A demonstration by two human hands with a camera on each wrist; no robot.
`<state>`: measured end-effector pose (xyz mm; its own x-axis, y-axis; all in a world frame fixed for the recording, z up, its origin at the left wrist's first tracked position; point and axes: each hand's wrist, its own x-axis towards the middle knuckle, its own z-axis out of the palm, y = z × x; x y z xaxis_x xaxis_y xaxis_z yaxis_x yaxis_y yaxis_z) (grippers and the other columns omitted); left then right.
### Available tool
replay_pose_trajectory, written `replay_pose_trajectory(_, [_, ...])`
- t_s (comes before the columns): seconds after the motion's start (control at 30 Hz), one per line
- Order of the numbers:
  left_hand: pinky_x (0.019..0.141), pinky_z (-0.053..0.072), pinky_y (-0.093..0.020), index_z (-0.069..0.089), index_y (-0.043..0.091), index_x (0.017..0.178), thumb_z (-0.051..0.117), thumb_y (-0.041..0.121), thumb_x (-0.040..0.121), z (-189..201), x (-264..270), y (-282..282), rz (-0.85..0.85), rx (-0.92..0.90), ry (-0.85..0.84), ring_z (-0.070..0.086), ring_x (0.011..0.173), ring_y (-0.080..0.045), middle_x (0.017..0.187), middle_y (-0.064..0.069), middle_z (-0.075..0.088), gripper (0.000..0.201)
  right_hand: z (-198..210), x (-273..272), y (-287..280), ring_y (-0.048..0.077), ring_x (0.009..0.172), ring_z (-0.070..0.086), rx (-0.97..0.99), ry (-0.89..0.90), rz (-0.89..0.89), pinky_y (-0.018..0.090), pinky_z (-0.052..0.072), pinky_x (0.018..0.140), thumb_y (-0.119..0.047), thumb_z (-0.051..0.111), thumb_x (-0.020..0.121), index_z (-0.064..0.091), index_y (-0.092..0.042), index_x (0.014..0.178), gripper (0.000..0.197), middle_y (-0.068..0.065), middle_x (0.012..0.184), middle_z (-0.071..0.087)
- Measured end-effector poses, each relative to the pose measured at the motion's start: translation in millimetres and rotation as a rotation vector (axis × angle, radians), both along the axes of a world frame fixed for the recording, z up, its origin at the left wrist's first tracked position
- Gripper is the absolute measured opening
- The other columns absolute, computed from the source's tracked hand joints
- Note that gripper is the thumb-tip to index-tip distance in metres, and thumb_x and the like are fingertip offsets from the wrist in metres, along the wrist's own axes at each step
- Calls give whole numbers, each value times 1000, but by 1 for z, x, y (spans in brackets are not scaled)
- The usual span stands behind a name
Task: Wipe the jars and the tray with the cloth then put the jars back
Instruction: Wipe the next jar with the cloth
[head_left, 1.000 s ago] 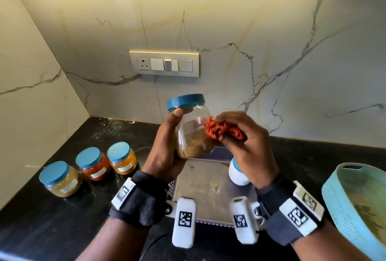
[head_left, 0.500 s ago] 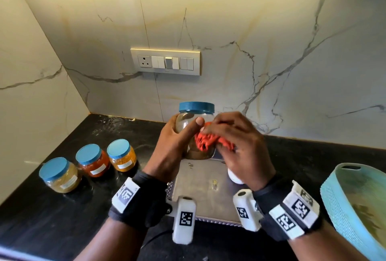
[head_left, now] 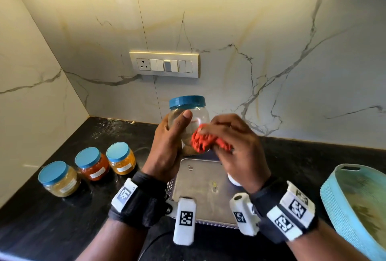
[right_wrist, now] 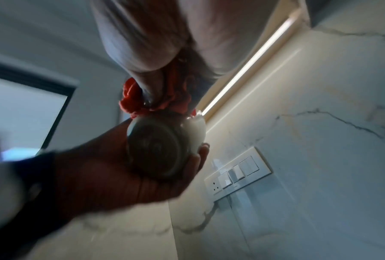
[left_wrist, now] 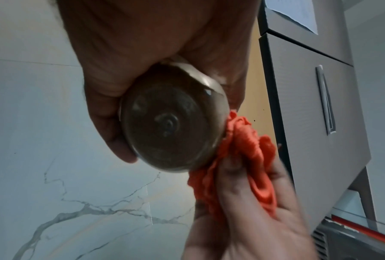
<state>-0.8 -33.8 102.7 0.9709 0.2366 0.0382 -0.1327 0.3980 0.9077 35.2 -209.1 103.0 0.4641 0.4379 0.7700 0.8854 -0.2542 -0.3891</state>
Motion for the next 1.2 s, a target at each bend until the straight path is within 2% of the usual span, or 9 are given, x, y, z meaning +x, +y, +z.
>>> replay_pose_trajectory(0.13, [97,50,-74,58,4,138,66,36,95,1,0,-6,-8,-2,-3,58,126,-54,133,-32,63,54,11,18,7,21,109,64,216,201,-10,34,55,94,-10,73,86,71,-6,115,30,9,113,66])
replay_pose_trajectory(0.27, [101,45,-68,53,4,142,70,46,91,4,-2,2,-25,-79,-14,59,120,-53,139,-43,49,68,-4,-10,4,22,106,62,85,102,33,26,51,94,4,75,76,75,-8,109,35,9,110,62])
replay_pose_trajectory(0.43, [100,47,-66,51,4,144,73,47,89,1,-7,3,-105,-93,-32,56,125,-56,142,-42,47,73,-8,3,-1,25,105,63,110,137,107,32,53,93,5,74,76,73,-9,108,35,9,108,64])
replay_pose_trajectory(0.63, [83,60,-46,56,7,141,67,47,94,6,-10,-1,-162,-71,-64,68,106,-37,130,-30,64,62,-7,19,7,27,110,68,412,535,166,54,54,98,-4,72,86,70,-13,115,30,9,115,72])
replay_pose_trajectory(0.7, [76,61,-43,60,13,136,61,48,95,7,-12,4,-150,-136,-51,72,94,-31,117,-23,69,54,-14,2,5,24,109,67,345,455,148,44,55,97,-5,73,84,71,-14,112,30,6,114,70])
replay_pose_trajectory(0.8, [78,61,-44,59,17,139,80,61,79,8,-12,11,-162,-115,-49,73,103,-33,122,-20,71,78,-17,-16,0,22,106,65,247,259,120,30,52,93,-6,72,82,73,-8,110,28,7,110,65])
replay_pose_trajectory(0.97, [82,64,-41,59,19,135,57,50,97,10,-8,12,-89,64,55,71,114,-37,127,-25,69,50,-11,-9,-3,21,106,63,29,42,7,28,50,95,7,74,77,76,-10,109,36,8,109,62])
replay_pose_trajectory(1.1, [70,62,-37,57,17,131,84,56,75,1,-9,10,0,270,69,76,101,-32,117,-16,73,73,-14,-13,-2,18,107,62,-127,-72,22,21,49,98,-6,70,86,77,-13,109,25,9,113,63])
replay_pose_trajectory(1.2, [73,63,-42,59,13,129,86,52,67,-5,-10,9,1,253,54,76,102,-33,116,-16,74,78,-11,-5,-2,21,106,62,-107,-54,36,25,50,97,3,75,80,77,-12,110,33,9,112,62])
